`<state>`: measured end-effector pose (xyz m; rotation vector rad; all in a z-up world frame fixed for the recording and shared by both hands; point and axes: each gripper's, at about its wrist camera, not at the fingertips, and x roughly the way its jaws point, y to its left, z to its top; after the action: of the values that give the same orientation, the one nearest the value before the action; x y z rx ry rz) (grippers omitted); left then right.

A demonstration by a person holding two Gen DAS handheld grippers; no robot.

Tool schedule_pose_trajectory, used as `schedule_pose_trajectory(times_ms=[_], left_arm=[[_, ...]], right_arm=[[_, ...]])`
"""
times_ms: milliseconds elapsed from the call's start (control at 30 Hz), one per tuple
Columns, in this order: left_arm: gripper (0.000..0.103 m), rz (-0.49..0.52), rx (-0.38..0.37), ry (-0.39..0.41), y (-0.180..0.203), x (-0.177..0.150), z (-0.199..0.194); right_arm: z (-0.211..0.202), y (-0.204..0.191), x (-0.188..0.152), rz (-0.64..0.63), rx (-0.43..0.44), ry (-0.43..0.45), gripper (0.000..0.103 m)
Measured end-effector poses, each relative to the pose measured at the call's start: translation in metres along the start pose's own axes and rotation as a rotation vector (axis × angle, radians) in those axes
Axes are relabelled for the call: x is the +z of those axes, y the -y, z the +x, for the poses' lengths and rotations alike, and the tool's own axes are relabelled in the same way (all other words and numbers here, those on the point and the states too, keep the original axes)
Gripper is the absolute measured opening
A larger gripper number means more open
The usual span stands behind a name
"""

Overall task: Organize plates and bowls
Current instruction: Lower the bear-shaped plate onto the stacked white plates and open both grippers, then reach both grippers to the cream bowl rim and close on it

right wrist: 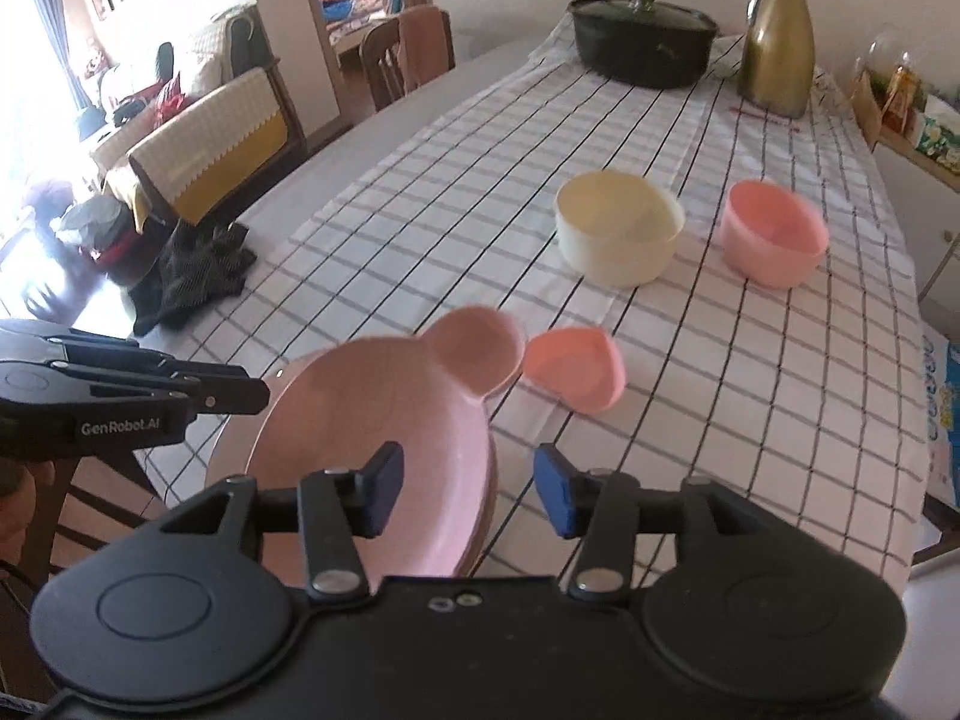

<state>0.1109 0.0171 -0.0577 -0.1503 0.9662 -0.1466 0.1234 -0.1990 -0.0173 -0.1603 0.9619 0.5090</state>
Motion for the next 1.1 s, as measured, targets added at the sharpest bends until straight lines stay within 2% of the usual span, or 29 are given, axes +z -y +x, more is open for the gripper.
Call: schedule_pose_trajectory(times_ms=[67, 100, 133, 200, 267, 433, 767, 933, 1033, 1100], left_arm=[[0.028, 0.012, -0.001, 0.012, 0.006, 0.005, 0.0], [0.04, 0.018, 0.0, 0.024, 0.01, 0.009, 0.0], [0.057, 0.021, 0.001, 0.036, 0.013, 0.012, 0.0], [0.069, 0.026, 0.004, 0.074, 0.019, 0.019, -0.002], [0.07, 0.04, 0.008, 0.094, 0.026, 0.029, -0.001], [0.077, 0.049, 0.026, 0.115, 0.04, 0.055, 0.012], [0.078, 0.017, 0.087, 0.13, 0.051, 0.119, 0.062], [0.078, 0.014, 0.126, 0.117, 0.052, 0.145, 0.094], [0.078, -0.008, 0.129, 0.089, 0.05, 0.158, 0.115], [0.078, -0.012, 0.134, 0.081, 0.049, 0.164, 0.126]], right_arm=[[-0.004, 0.006, 0.005, 0.005, -0.016, 0.018, 0.062], [-0.006, 0.009, 0.007, 0.005, -0.023, 0.028, 0.065], [-0.007, 0.013, 0.009, 0.003, -0.034, 0.036, 0.068], [-0.008, 0.021, 0.015, 0.006, -0.051, 0.048, 0.07], [-0.009, 0.03, 0.021, 0.013, -0.056, 0.058, 0.074], [-0.005, 0.054, 0.04, 0.041, -0.103, 0.097, 0.098], [0.029, 0.108, 0.09, 0.135, -0.133, 0.127, 0.098], [0.053, 0.125, 0.104, 0.143, -0.138, 0.121, 0.097], [0.069, 0.134, 0.111, 0.146, -0.14, 0.105, 0.095], [0.079, 0.14, 0.114, 0.149, -0.135, 0.091, 0.09]])
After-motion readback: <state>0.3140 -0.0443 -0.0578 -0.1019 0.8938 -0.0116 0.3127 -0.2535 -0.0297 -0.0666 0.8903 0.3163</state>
